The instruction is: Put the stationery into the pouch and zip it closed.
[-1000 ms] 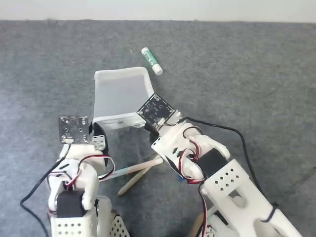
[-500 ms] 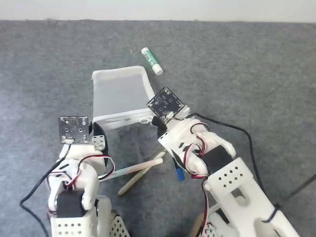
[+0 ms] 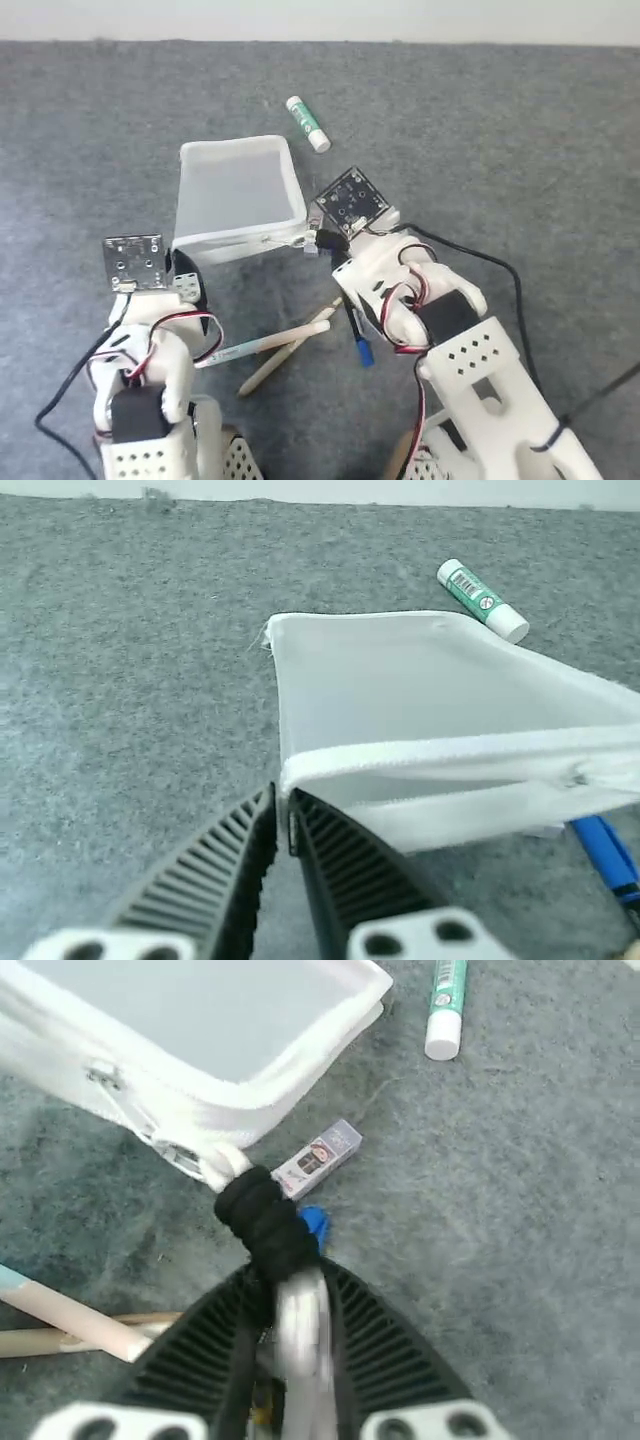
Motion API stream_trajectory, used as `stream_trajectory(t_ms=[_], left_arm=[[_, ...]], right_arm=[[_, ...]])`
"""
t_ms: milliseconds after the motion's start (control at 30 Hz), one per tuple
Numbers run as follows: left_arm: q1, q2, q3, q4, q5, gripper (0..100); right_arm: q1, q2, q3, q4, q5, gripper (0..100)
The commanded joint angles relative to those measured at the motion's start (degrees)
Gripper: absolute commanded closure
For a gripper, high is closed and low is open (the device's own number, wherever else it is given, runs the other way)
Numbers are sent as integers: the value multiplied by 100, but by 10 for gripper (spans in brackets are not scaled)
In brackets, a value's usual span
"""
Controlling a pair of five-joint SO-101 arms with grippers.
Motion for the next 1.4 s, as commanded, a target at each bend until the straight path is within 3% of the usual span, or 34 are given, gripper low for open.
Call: stream_trajectory(t_ms=[0, 433, 700, 1200, 1367], left_arm=[[-132, -123, -48, -264, -44, 988], [-114, -123, -40, -264, -44, 988], [-132, -123, -40, -264, -44, 988], [-114, -123, -22, -264, -44, 987], [-114, -114, 66, -273, -9, 878]], right_arm=[[224, -330, -114, 127, -44, 992], [-127, -488, 0, 233, 26, 992], [708, -286, -246, 268, -132, 992], [488, -330, -229, 277, -220, 992], [110, -523, -607, 629, -211, 992]])
